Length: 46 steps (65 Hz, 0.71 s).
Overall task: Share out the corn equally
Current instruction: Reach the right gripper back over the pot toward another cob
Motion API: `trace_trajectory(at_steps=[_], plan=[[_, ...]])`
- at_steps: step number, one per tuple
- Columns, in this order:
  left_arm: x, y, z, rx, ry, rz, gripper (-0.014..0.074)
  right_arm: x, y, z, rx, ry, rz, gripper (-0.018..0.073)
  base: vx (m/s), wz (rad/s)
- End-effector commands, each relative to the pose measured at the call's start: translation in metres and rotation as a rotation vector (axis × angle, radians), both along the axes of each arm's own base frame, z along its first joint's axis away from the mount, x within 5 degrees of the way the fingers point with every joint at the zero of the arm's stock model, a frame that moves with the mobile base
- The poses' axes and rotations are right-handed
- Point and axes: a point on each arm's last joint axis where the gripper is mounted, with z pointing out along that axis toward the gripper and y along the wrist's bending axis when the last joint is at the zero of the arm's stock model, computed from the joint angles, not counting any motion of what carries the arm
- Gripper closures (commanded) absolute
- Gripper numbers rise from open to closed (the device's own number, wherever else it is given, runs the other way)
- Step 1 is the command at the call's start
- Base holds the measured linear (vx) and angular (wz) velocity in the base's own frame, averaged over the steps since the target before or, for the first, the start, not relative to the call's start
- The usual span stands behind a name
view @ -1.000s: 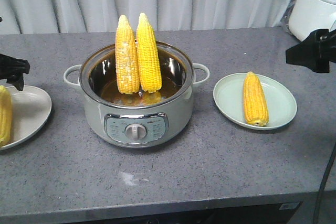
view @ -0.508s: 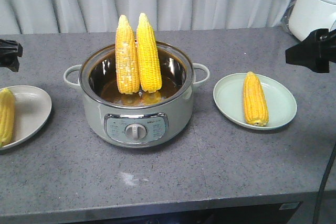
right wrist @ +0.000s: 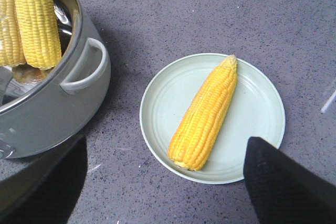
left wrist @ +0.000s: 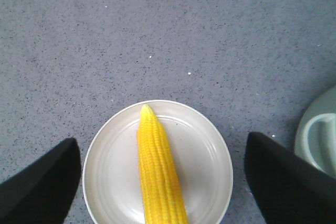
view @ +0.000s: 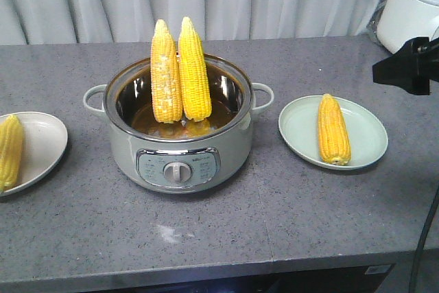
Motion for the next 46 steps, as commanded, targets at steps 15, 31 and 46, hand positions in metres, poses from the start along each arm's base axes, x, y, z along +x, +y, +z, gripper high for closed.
trace_trajectory(at_steps=[15,31,46], plan=[[-0.077,-0.008,-0.006,-0.019,-0.213,-0.015,0.0008,-0.004,-0.001,0.017,0.020,-0.089,-0.021,-0.0034,0.00,0.00],[-0.101,-0.009,-0.013,-0.015,-0.256,-0.018,0.0008,-0.002,0.003,0.017,0.048,-0.103,0.012,-0.0034,0.00,0.00],[-0.100,-0.009,-0.014,-0.017,-0.254,-0.017,0.0008,0.026,0.011,0.005,0.155,-0.116,0.096,-0.0034,0.00,0.00]])
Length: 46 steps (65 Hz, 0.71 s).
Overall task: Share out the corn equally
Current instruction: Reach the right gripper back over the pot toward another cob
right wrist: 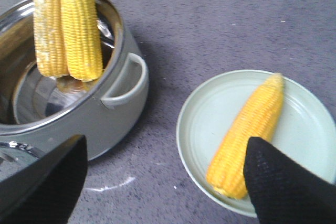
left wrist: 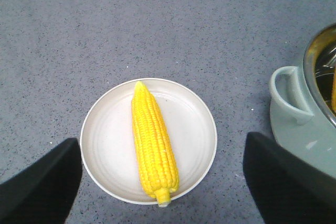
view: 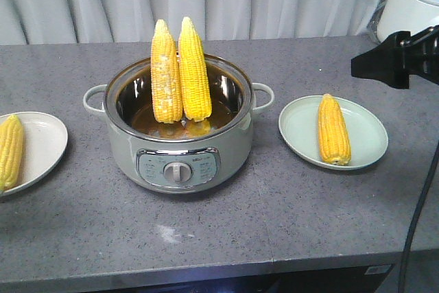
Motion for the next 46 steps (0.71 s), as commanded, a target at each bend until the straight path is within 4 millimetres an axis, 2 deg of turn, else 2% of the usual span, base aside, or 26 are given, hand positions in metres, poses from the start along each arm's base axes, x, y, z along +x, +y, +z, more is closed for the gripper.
trace_trajectory(at_steps=[1,10,22,33,46], plan=[[0.000,-0.001,0.015,-0.008,-0.105,-0.001,0.0008,0.011,0.001,0.011,0.053,-0.098,-0.007,-0.0034,0.00,0.00],[0.000,-0.001,0.015,-0.008,-0.105,-0.001,0.0008,0.034,0.014,0.003,0.042,-0.095,0.047,-0.0034,0.00,0.00],[0.000,-0.001,0.015,-0.008,-0.105,-0.001,0.0008,0.069,0.061,0.017,0.021,-0.155,0.140,-0.0034,0.00,0.00],[0.000,-0.001,0.014,-0.008,-0.103,-0.001,0.0008,0.105,0.103,0.020,-0.001,-0.189,0.203,-0.0034,0.00,0.00],[0.000,-0.001,0.014,-0.008,-0.101,-0.001,0.0008,0.146,0.147,0.008,0.022,-0.211,0.242,-0.0017,0.00,0.00]])
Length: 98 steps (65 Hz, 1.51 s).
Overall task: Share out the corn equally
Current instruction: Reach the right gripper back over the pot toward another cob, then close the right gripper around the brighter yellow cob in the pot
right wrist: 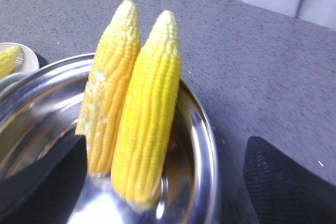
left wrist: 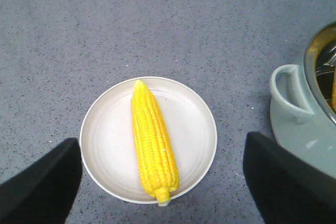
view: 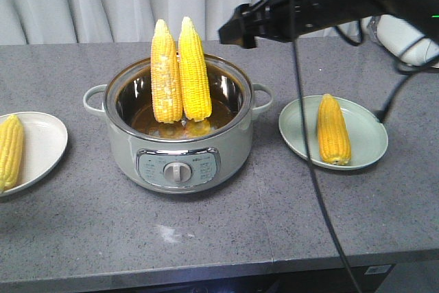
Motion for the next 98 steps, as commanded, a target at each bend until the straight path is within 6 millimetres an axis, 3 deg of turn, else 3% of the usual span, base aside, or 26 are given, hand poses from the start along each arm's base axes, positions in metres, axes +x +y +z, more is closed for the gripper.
trace_trajectory(at_steps=[1,19,33,83,98], plan=[[0.000,-0.001,0.015,-0.008,-0.103,-0.001,0.0008,0.007,0.012,0.030,0.073,-0.132,-0.022,-0.0013,0.00,0.00],[0.000,-0.001,0.015,-0.008,-0.100,-0.001,0.0008,0.035,0.047,0.017,0.097,-0.214,-0.013,0.0038,0.00,0.00],[0.000,-0.001,0.015,-0.008,-0.100,-0.001,0.0008,0.047,0.049,-0.001,0.071,-0.212,-0.032,0.0038,0.00,0.00],[0.000,-0.001,0.015,-0.008,-0.100,-0.001,0.0008,0.059,0.056,-0.025,0.129,-0.153,-0.049,0.0040,0.00,0.00],[0.000,-0.001,0.015,-0.008,-0.100,-0.001,0.0008,0.059,0.056,-0.025,0.137,-0.151,-0.050,0.0143,0.00,0.00]])
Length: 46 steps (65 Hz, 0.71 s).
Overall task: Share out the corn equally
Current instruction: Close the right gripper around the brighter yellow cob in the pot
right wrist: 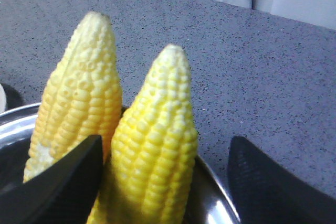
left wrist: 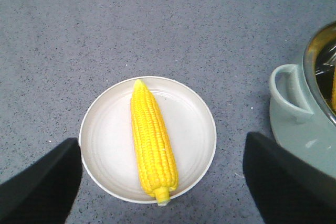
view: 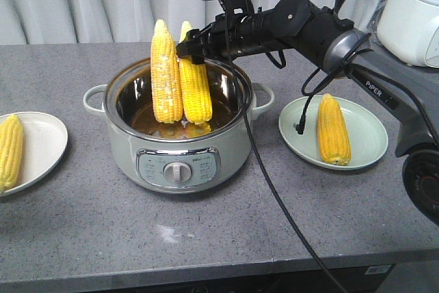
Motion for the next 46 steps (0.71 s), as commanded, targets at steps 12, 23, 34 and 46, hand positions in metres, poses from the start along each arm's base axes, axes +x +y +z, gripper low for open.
trace_trajectory(at_steps=[12,23,34,46], plan=[[0.000,-0.001,0.015,-0.006,-0.101,0.000,0.0008,-0.007,-0.007,0.049,0.068,-0.131,-0.037,0.0326,0.00,0.00],[0.000,-0.001,0.015,-0.005,-0.101,0.000,0.0008,-0.007,-0.007,0.048,0.067,-0.129,-0.035,0.0419,0.00,0.00],[0.000,-0.001,0.015,-0.005,-0.101,0.000,0.0008,-0.008,-0.007,0.050,0.072,-0.130,-0.035,0.0427,0.00,0.00],[0.000,-0.001,0.015,-0.005,-0.101,-0.001,0.0008,-0.015,-0.011,0.068,0.085,-0.162,-0.037,0.0427,0.00,0.00]])
